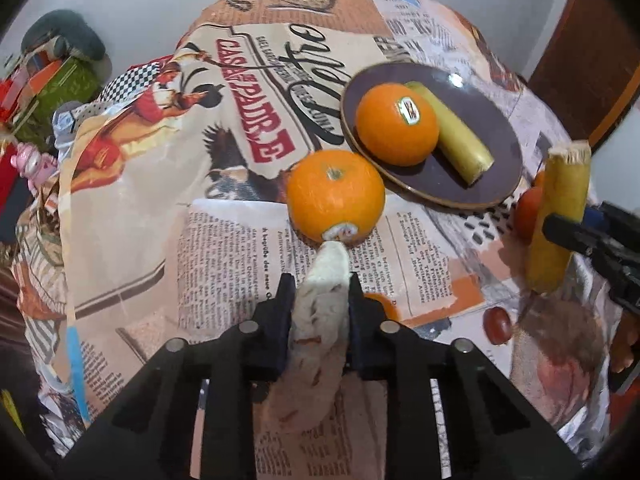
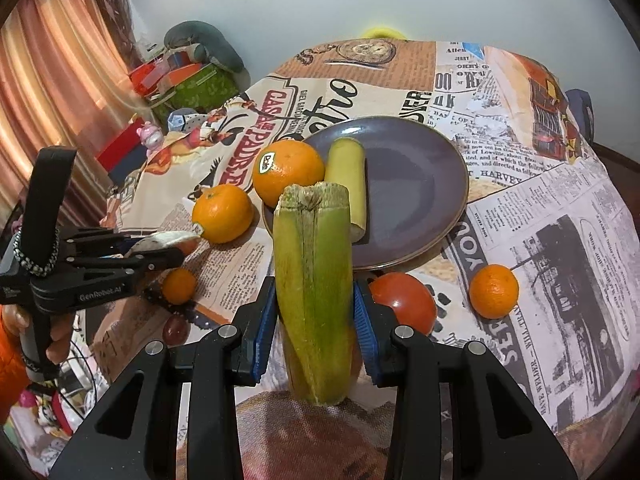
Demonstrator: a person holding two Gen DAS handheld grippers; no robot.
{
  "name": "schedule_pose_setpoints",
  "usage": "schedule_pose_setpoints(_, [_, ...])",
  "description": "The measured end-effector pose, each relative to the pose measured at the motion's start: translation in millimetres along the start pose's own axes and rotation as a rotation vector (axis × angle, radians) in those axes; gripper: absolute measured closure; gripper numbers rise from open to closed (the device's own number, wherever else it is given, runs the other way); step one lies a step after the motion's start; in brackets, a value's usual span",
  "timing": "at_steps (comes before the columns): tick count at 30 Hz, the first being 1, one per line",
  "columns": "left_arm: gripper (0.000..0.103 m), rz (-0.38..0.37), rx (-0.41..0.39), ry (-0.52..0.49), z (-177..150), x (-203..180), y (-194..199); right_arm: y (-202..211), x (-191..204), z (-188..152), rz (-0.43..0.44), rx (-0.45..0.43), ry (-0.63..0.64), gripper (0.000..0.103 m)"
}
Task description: Organize fruits
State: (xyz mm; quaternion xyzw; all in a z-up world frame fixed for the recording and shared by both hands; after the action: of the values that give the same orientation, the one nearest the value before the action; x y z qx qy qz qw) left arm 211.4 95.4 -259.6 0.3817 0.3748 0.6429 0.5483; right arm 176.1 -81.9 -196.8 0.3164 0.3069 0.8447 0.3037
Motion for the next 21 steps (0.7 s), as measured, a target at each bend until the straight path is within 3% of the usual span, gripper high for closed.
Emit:
schedule_pose_setpoints(5, [0.08,0.075,-0.099,-0.043,8,2,26,6,-2,3,-0.01,-0.013,-0.002,0.069])
schedule_pose_setpoints(21, [0.08,-0.028,-0.227,-0.017,43,-28,71,55,-13,37,-0.088,-0.123,0.018,0.069])
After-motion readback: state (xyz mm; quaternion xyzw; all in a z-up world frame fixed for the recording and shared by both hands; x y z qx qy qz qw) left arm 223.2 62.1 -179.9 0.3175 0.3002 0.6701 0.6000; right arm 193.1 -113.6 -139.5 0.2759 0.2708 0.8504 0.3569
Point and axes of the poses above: each gripper's, at about its wrist camera, not at the fingertips, and y roughly against the way its jaws point, x to its left, z to its top, the point moved 7 cm from there along -y, roughly the way its jaws point, and after that the axes turned 6 degrees about z, right-handed, at the moved point
